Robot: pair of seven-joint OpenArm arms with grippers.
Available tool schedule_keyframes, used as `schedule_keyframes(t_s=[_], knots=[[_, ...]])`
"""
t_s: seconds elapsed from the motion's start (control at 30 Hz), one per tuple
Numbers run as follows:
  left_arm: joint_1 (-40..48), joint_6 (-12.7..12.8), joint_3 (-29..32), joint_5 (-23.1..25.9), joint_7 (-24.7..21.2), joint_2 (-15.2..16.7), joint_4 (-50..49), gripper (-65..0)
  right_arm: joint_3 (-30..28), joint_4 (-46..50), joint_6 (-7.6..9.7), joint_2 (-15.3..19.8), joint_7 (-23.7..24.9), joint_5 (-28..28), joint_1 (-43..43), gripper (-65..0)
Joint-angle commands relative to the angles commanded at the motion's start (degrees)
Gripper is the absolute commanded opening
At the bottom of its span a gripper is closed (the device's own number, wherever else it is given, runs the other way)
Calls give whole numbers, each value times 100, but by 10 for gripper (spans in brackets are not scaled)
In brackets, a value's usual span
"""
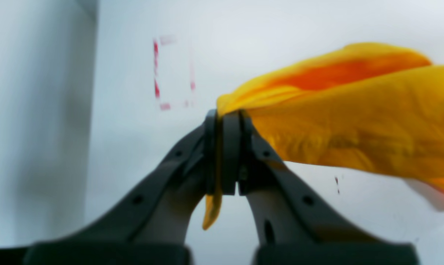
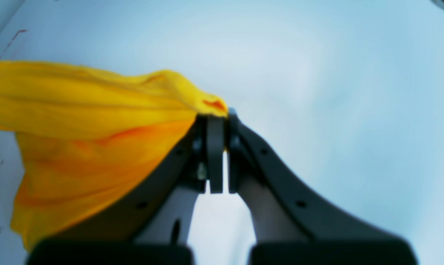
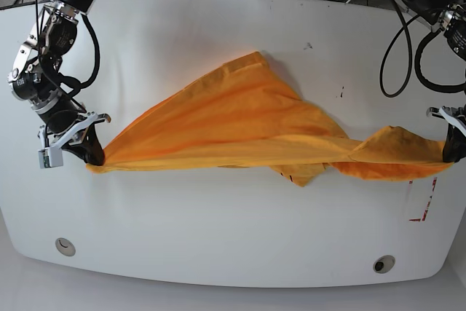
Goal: Layout the t-shirt on the table in an organized manner, then fold the t-shirt properly
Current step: 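Lift the t-shirt with both grippers and stretch it apart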
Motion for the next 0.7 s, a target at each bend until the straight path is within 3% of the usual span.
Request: schedule_keyframes(t_s=[0.37,0.7], knots=[[-1055,0,167,-26,0,-132,-9,-650,-26,-352,0,545,-18,0,853,-650],[-2646,0,1002,0,0,-220,-26,-650,-352,-756,9,1152,-18,0,2004,-650]])
